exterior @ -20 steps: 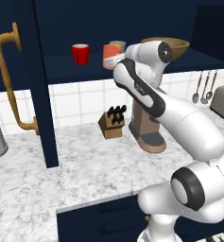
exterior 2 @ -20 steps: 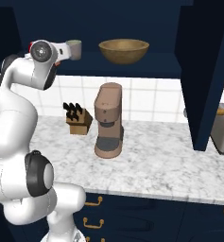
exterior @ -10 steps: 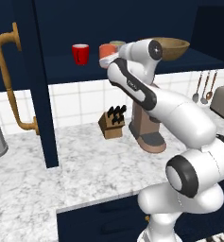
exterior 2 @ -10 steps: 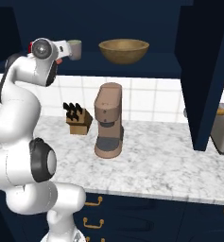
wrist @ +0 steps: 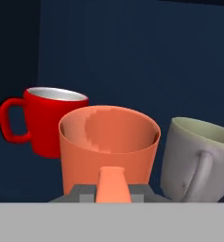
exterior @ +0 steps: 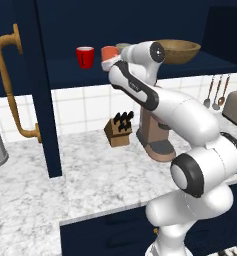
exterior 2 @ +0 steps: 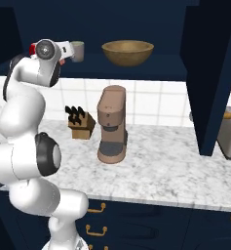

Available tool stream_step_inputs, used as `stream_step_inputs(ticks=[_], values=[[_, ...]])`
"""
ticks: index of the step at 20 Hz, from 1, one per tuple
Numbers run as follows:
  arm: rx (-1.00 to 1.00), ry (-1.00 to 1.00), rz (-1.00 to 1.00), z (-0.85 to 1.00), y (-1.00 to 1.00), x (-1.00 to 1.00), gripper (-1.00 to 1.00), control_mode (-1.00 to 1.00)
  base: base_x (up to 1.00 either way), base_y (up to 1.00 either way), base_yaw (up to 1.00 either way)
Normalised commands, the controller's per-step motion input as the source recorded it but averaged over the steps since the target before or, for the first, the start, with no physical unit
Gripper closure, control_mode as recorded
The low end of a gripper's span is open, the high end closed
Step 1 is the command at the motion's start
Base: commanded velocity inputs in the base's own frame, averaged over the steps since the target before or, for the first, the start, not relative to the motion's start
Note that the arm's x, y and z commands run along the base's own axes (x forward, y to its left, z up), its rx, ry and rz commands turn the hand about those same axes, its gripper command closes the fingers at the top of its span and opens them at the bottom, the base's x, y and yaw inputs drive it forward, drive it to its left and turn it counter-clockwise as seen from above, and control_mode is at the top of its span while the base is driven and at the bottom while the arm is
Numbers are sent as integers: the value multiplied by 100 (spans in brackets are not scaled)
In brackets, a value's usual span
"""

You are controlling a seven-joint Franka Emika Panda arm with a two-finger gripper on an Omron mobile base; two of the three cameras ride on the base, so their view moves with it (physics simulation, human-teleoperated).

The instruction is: Gather all objects into one cabinet and sort the glasses and bowls to opposite sides.

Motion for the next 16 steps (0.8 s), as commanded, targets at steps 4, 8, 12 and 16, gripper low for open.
stream_step_inputs(ticks=[4, 8, 12, 16], values=[[0, -2, 0, -28, 14, 42, 100, -100, 0, 0, 0], [0, 0, 0, -38, 8, 31, 100, -100, 0, 0, 0], [0, 0, 0, -40, 0, 7, 100, -100, 0, 0, 0], [0, 0, 0, -25, 0, 14, 100, -100, 0, 0, 0]])
